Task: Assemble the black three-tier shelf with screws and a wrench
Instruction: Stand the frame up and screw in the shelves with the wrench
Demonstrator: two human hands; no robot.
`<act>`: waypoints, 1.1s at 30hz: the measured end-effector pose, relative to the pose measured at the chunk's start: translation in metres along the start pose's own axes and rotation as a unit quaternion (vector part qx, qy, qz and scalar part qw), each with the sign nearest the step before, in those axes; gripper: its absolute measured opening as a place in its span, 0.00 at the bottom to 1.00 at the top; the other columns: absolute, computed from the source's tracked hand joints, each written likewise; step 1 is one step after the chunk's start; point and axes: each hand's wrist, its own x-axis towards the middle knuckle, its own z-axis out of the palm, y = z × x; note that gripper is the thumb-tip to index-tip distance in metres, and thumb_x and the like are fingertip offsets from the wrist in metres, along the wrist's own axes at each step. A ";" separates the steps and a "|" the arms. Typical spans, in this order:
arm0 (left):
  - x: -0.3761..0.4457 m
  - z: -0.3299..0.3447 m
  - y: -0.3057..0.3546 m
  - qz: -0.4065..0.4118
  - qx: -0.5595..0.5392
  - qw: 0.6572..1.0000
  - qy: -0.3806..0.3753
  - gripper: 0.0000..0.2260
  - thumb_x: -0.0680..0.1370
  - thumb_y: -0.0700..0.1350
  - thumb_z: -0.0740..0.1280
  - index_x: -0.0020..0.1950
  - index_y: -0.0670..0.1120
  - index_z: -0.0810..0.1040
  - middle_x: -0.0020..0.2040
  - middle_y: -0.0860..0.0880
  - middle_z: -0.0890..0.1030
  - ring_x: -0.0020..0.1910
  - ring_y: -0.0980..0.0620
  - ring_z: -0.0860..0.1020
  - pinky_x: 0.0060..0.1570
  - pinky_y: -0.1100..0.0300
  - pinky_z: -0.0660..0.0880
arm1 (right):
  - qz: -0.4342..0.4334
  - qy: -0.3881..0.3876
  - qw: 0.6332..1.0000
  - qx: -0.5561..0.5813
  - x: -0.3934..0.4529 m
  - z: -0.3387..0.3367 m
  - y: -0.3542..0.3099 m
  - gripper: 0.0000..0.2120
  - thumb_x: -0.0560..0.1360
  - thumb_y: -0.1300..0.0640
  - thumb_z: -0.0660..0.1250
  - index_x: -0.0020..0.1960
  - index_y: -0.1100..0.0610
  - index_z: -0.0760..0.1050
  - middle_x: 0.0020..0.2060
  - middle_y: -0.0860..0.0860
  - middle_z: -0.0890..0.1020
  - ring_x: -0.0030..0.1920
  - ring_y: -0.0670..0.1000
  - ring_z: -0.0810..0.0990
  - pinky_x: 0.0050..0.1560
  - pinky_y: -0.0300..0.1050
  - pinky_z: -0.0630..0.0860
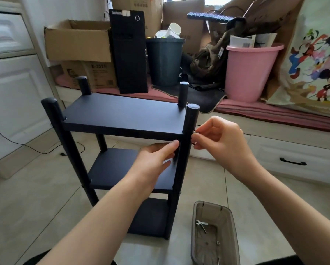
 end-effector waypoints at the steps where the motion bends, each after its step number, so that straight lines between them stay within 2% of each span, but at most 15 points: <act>1: 0.002 0.002 -0.001 0.016 -0.033 0.999 -0.018 0.07 0.77 0.49 0.72 0.53 0.48 0.85 0.50 0.52 0.87 0.54 0.55 0.84 0.58 0.60 0.76 | -0.003 0.001 1.000 -0.004 0.000 0.000 0.000 0.06 0.73 0.65 0.74 0.42 0.60 0.77 0.35 0.53 0.85 0.35 0.50 0.86 0.42 0.48 0.84; 4: 0.007 0.008 -0.002 0.056 -0.086 0.993 -0.063 0.14 0.74 0.50 0.71 0.55 0.44 0.85 0.53 0.48 0.87 0.56 0.55 0.84 0.52 0.66 0.77 | -0.010 0.005 1.000 -0.002 0.000 0.002 -0.001 0.05 0.73 0.65 0.74 0.42 0.61 0.77 0.35 0.54 0.85 0.35 0.50 0.85 0.40 0.44 0.83; 6: 0.010 0.011 -0.005 0.075 -0.099 0.990 -0.074 0.19 0.72 0.52 0.70 0.58 0.42 0.84 0.55 0.46 0.86 0.58 0.52 0.83 0.55 0.65 0.78 | -0.010 0.008 1.000 0.006 0.000 0.003 -0.001 0.05 0.73 0.66 0.74 0.42 0.62 0.77 0.36 0.54 0.85 0.35 0.50 0.85 0.39 0.41 0.82; 8: 0.013 0.013 -0.008 0.085 -0.101 0.989 -0.066 0.20 0.72 0.54 0.70 0.59 0.42 0.83 0.55 0.47 0.86 0.58 0.51 0.83 0.59 0.60 0.77 | -0.007 0.009 1.000 0.012 -0.001 0.003 -0.002 0.05 0.73 0.66 0.73 0.42 0.62 0.77 0.36 0.54 0.85 0.35 0.50 0.86 0.39 0.40 0.82; 11: 0.020 0.014 -0.013 0.108 -0.059 0.991 -0.055 0.17 0.76 0.54 0.69 0.60 0.45 0.83 0.54 0.50 0.86 0.57 0.53 0.83 0.59 0.58 0.78 | -0.003 0.014 1.000 0.022 -0.001 0.004 -0.002 0.05 0.73 0.66 0.73 0.42 0.63 0.77 0.35 0.54 0.85 0.35 0.51 0.86 0.39 0.42 0.83; 15: 0.025 0.014 -0.018 0.147 -0.030 0.988 -0.041 0.10 0.82 0.48 0.67 0.60 0.47 0.83 0.54 0.52 0.86 0.57 0.53 0.83 0.58 0.57 0.79 | -0.009 0.015 1.000 0.022 -0.002 0.006 -0.003 0.05 0.73 0.66 0.73 0.42 0.61 0.77 0.35 0.54 0.85 0.35 0.52 0.86 0.39 0.44 0.83; 22: 0.023 0.018 -0.022 0.164 -0.055 0.985 -0.013 0.08 0.81 0.48 0.68 0.58 0.50 0.83 0.52 0.54 0.86 0.55 0.55 0.84 0.49 0.67 0.79 | -0.026 0.019 0.999 0.003 -0.001 0.008 0.002 0.08 0.73 0.64 0.73 0.40 0.56 0.77 0.36 0.52 0.86 0.35 0.52 0.86 0.39 0.48 0.84; 25: 0.020 0.023 -0.023 0.164 -0.084 0.983 0.000 0.06 0.81 0.48 0.68 0.53 0.53 0.84 0.49 0.54 0.87 0.51 0.56 0.84 0.46 0.68 0.79 | -0.038 0.026 0.999 -0.015 0.000 0.009 0.003 0.09 0.73 0.63 0.74 0.39 0.53 0.76 0.35 0.52 0.85 0.35 0.52 0.85 0.38 0.53 0.83; 28: 0.019 0.028 -0.025 0.170 -0.107 0.979 0.019 0.05 0.80 0.50 0.68 0.49 0.56 0.85 0.46 0.55 0.86 0.49 0.59 0.84 0.44 0.70 0.78 | -0.049 0.028 0.998 -0.014 0.001 0.011 0.002 0.09 0.72 0.59 0.74 0.38 0.54 0.75 0.34 0.52 0.84 0.34 0.52 0.85 0.37 0.50 0.83; 30: 0.020 0.030 -0.025 0.183 -0.111 0.977 0.024 0.07 0.80 0.49 0.69 0.47 0.59 0.85 0.46 0.54 0.86 0.49 0.57 0.84 0.45 0.66 0.80 | -0.046 0.029 0.998 -0.014 0.002 0.012 0.001 0.09 0.72 0.60 0.74 0.38 0.54 0.74 0.34 0.52 0.84 0.34 0.52 0.85 0.36 0.48 0.83; 33: 0.023 0.030 -0.025 0.205 -0.117 0.971 0.027 0.06 0.81 0.48 0.69 0.49 0.56 0.85 0.46 0.53 0.87 0.50 0.54 0.85 0.51 0.61 0.81 | -0.034 0.032 0.999 -0.020 0.006 0.013 -0.001 0.10 0.72 0.65 0.73 0.37 0.58 0.73 0.33 0.53 0.84 0.34 0.52 0.85 0.36 0.48 0.83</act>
